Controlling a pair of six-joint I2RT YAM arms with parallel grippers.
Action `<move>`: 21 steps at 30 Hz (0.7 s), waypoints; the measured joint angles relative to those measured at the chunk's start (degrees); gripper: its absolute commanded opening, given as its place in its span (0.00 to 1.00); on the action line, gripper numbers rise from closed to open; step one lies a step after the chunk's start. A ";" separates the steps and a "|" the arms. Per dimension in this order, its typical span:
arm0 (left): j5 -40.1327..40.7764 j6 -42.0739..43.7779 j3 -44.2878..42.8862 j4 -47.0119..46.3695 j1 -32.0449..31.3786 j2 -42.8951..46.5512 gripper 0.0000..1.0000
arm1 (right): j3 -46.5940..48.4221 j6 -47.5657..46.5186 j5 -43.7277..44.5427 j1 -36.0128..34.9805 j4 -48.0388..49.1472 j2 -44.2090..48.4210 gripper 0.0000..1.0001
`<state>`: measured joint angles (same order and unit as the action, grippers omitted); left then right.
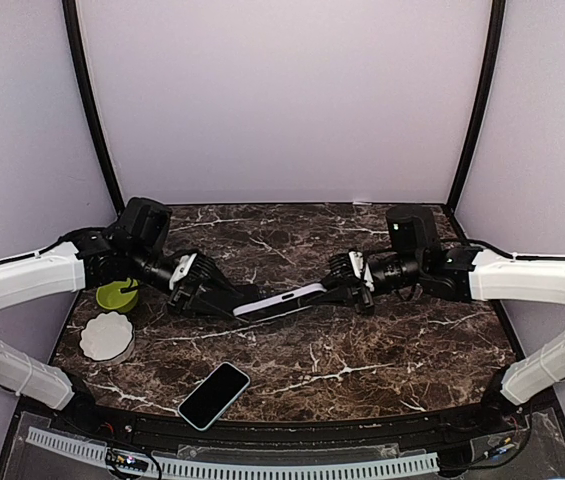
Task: Take the phone out of the phone case
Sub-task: Remove the top left corner of the phone case.
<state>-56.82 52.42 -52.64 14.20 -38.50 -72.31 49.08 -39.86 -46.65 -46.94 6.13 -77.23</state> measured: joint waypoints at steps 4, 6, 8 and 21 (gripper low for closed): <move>-0.13 0.20 0.00 0.07 -0.22 -0.04 0.43 | 0.04 -0.20 0.02 -0.35 -0.02 -0.13 0.00; -0.17 0.35 0.00 0.09 -0.31 -0.11 0.44 | 0.11 -0.20 0.00 -0.46 -0.02 -0.15 0.00; -0.20 0.39 0.00 0.11 -0.31 -0.22 0.44 | 0.28 -0.24 0.02 -0.50 -0.04 -0.24 0.00; -0.15 0.72 0.20 0.57 -0.33 -1.16 0.37 | 1.29 -0.39 0.02 -1.14 0.15 -1.27 0.00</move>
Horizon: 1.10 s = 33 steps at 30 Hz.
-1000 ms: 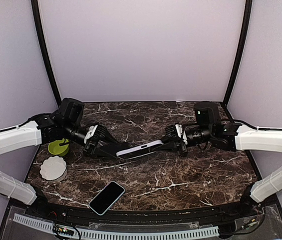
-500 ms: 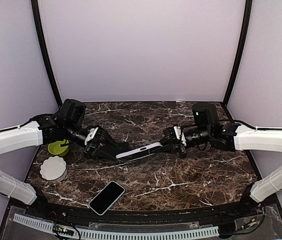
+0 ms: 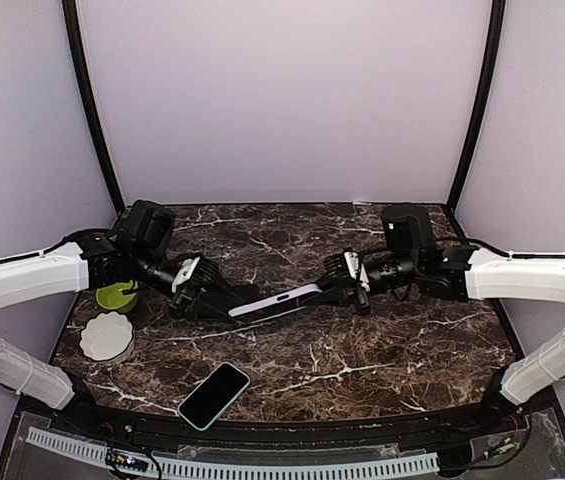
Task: Take the phone out of the phone case
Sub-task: Remove the top left corner of the phone case.
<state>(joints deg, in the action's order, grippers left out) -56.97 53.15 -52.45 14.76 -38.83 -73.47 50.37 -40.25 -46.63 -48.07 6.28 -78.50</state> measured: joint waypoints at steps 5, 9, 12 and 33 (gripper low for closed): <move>0.00 0.33 0.02 0.33 -0.04 0.00 0.33 | 0.00 0.00 0.15 0.00 0.15 -0.15 0.00; -0.02 0.63 0.02 0.59 -0.04 0.00 0.31 | 0.00 0.00 0.24 0.00 0.24 -0.15 0.00; -0.04 0.81 0.02 0.76 -0.04 -0.02 0.28 | 0.00 0.00 0.24 -0.02 0.42 -0.15 0.00; 0.42 2.21 0.85 3.48 0.09 -0.02 0.16 | 0.15 -3.50 3.61 -1.90 -1.27 -0.15 0.00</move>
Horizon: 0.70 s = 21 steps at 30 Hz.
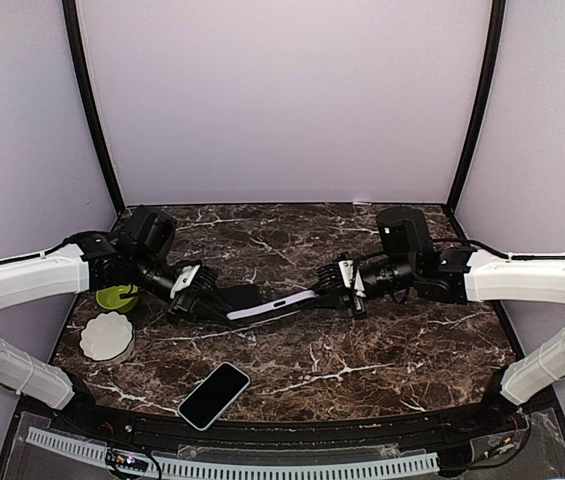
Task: Take the phone out of the phone case
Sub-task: Remove the top left corner of the phone case.
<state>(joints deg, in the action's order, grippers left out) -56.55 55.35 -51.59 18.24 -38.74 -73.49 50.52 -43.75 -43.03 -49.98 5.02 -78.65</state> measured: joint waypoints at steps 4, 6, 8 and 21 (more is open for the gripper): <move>0.11 0.13 0.04 0.46 0.00 0.00 0.17 | 0.26 -1.29 0.90 -0.48 -0.79 0.00 0.00; 0.24 0.22 0.11 0.81 0.00 0.00 0.17 | 0.26 -1.86 1.40 -0.76 -0.90 0.00 0.00; 0.39 0.44 0.11 1.20 0.00 0.00 0.17 | 0.26 -2.38 1.97 -1.05 -1.01 0.02 0.00; 1.55 1.40 0.13 3.15 0.00 -0.44 0.16 | 0.26 -5.51 6.23 -3.04 -1.77 0.24 0.00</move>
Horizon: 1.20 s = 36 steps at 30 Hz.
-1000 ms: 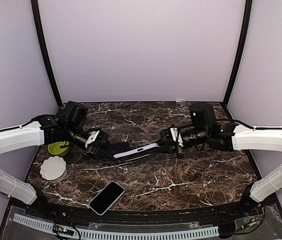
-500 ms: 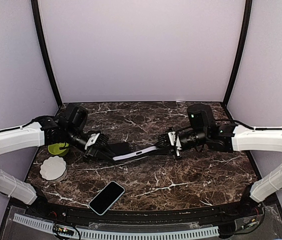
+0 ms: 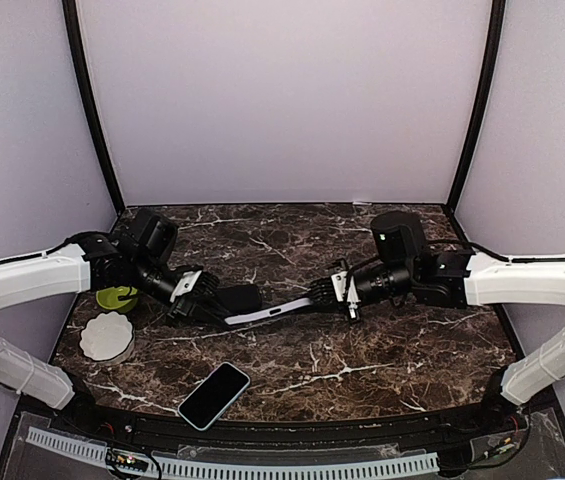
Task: Take the phone out of the phone case
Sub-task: Remove the top left corner of the phone case.
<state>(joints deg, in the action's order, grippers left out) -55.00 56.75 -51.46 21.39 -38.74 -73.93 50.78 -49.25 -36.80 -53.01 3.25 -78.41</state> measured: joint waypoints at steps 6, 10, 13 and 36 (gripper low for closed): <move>0.55 0.09 0.00 0.72 0.00 -0.28 0.16 | 0.00 -1.22 1.86 -0.83 -0.35 0.00 0.00; 0.87 0.13 0.00 1.25 0.00 -0.33 0.14 | 0.00 -2.21 3.41 -1.57 -0.50 0.11 0.00; 1.05 0.17 0.00 1.66 0.00 -0.39 0.12 | 0.00 -2.99 4.81 -2.16 -0.68 0.26 0.00; 1.77 1.55 -0.15 3.17 -0.09 -2.16 0.05 | -0.46 -8.04 9.01 -4.02 -1.18 0.28 0.00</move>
<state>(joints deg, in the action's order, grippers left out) -53.23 58.30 -51.62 24.56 -38.83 -76.09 50.33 -57.30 -27.79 -57.04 2.07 -78.13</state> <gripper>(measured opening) 0.175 0.085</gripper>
